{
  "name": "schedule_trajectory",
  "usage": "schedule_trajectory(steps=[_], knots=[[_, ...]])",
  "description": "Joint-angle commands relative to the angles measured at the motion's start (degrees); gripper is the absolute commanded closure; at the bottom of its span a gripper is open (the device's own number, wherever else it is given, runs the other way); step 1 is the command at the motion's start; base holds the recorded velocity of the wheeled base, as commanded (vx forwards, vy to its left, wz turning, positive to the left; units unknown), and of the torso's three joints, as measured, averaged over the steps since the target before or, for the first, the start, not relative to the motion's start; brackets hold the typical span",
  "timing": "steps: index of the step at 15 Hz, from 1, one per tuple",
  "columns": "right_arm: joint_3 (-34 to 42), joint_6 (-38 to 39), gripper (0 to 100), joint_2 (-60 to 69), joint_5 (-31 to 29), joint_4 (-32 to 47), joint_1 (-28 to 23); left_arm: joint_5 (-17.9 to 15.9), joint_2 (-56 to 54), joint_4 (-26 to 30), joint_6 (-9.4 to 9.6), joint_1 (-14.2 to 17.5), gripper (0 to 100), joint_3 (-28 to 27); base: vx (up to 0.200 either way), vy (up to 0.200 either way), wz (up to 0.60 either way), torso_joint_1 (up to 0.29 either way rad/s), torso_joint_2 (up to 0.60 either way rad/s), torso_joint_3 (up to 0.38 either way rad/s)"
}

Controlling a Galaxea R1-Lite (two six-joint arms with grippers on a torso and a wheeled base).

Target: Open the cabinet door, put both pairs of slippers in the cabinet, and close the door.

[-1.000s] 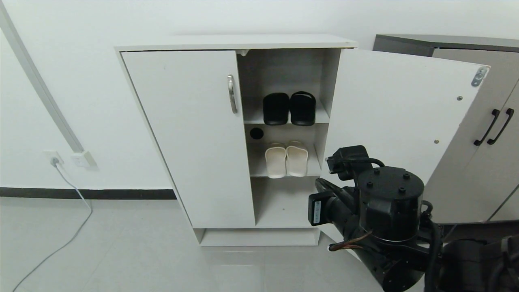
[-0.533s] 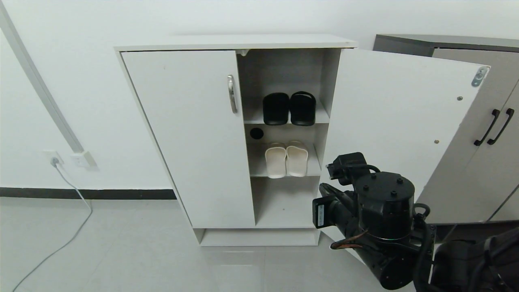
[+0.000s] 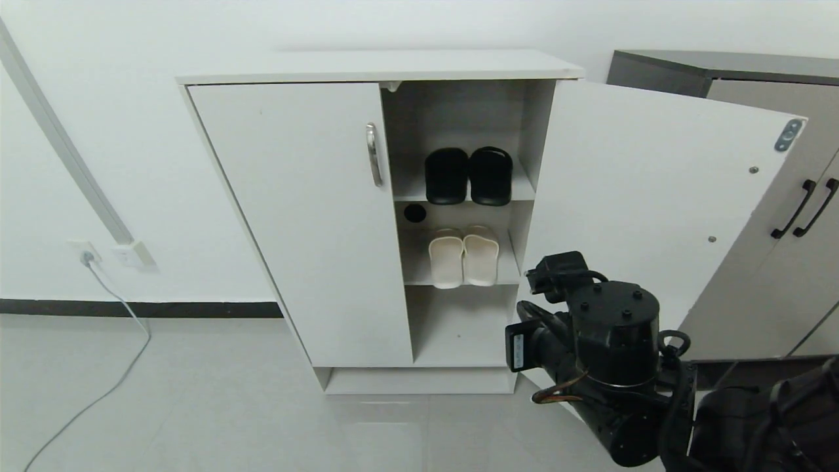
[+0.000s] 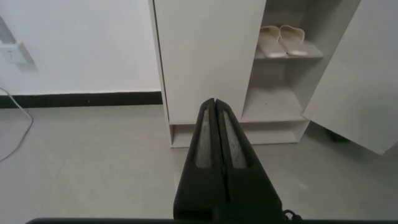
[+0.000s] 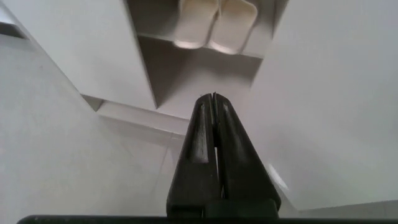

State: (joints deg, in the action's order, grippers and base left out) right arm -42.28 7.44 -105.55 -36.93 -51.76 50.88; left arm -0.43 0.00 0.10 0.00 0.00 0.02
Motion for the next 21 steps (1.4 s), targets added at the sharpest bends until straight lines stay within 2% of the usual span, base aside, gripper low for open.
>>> schedule_trajectory(steps=[1, 9, 21], knots=[[0.0, 0.0, 100, -0.4, 0.0, -0.3, 0.3, 0.0, 0.0, -0.1, 0.0, 0.0, 100, 0.0, 0.0, 0.0, 0.0, 0.061, -0.59, -0.364], [-0.2, -0.1, 100, -0.2, -0.1, -0.2, 0.3, 0.0, 0.0, -0.1, 0.09, 0.0, 100, 0.0, 0.0, 0.0, 0.0, 0.106, -0.49, -0.342], [0.2, -0.1, 100, -0.8, 0.0, -0.1, 0.3, -0.1, 0.0, -0.1, 0.0, 0.0, 100, 0.0, 0.0, 0.0, 0.0, 0.191, -0.5, -0.312]])
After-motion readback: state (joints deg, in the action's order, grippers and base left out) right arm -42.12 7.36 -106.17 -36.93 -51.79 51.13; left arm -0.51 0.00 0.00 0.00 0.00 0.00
